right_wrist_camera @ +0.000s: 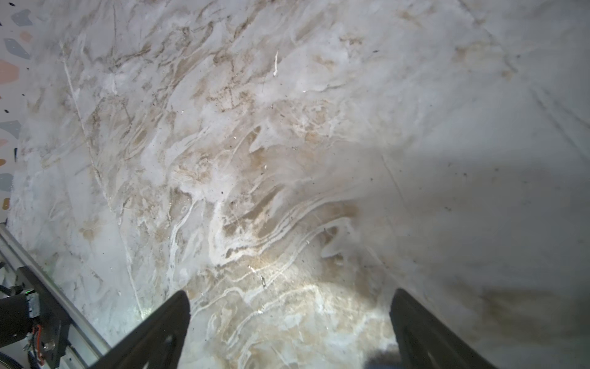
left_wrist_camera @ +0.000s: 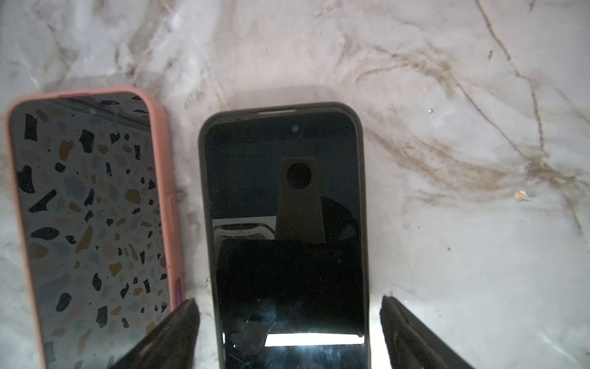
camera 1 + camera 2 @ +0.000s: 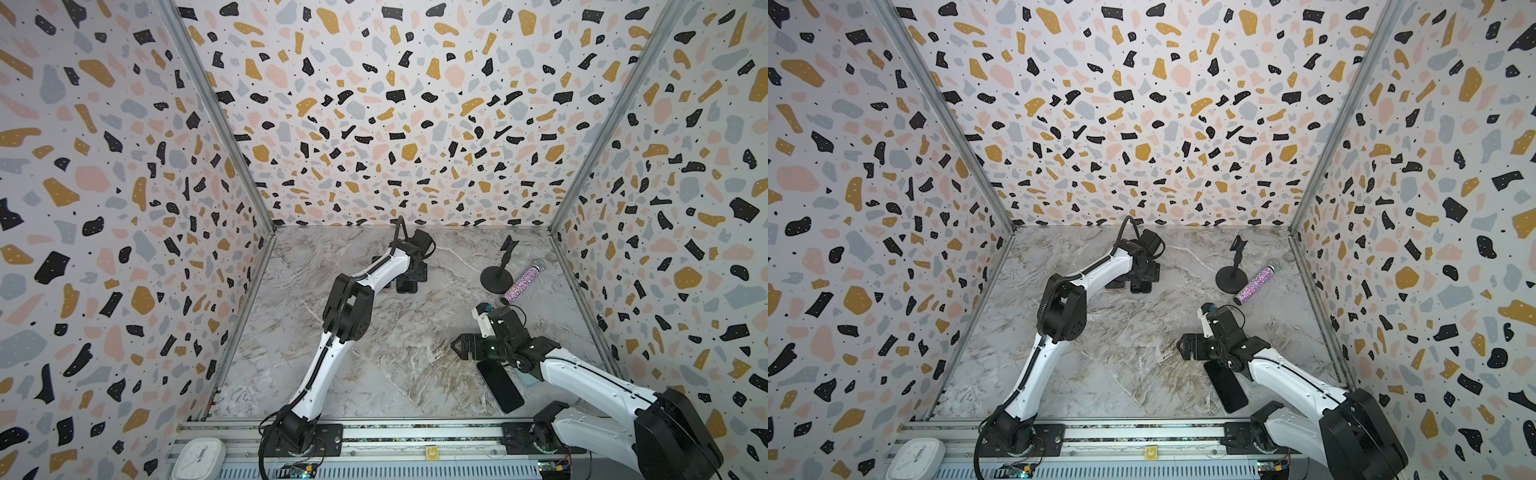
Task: Put the phone into the phone case
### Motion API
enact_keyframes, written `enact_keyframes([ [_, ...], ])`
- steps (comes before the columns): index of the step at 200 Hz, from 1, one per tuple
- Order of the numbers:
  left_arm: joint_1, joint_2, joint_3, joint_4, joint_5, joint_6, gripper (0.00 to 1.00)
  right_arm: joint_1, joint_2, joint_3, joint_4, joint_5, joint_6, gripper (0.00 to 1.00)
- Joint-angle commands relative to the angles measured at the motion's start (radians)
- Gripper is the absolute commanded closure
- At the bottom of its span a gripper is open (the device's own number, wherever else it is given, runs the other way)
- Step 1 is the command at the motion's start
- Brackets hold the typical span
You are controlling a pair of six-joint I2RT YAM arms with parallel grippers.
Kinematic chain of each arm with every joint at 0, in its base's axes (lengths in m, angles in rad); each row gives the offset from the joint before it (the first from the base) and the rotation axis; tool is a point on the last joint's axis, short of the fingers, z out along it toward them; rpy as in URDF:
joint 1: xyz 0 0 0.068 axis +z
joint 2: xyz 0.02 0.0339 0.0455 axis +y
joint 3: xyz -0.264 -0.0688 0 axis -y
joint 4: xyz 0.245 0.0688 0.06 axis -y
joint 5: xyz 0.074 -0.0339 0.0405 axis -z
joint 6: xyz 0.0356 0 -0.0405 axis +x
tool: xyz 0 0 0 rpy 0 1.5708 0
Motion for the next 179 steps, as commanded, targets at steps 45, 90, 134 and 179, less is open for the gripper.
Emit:
enact_keyframes([
  [45, -0.077, -0.45, -0.444, 0.22, 0.141, -0.05, 0.1, 0.043, -0.132, 0.042, -0.295, 0.227, 0.168, 0.01],
  [90, -0.124, -0.692, -0.857, 0.437, 0.292, -0.105, 0.11, 0.042, -0.185, 0.023, -0.364, 0.458, 0.283, 0.25],
  [134, -0.149, -0.795, -1.062, 0.538, 0.368, -0.117, 0.11, 0.03, -0.15, -0.007, -0.374, 0.59, 0.358, 0.41],
  [179, -0.151, -0.828, -1.14, 0.582, 0.428, -0.101, 0.11, -0.002, -0.051, -0.021, -0.346, 0.63, 0.375, 0.43],
])
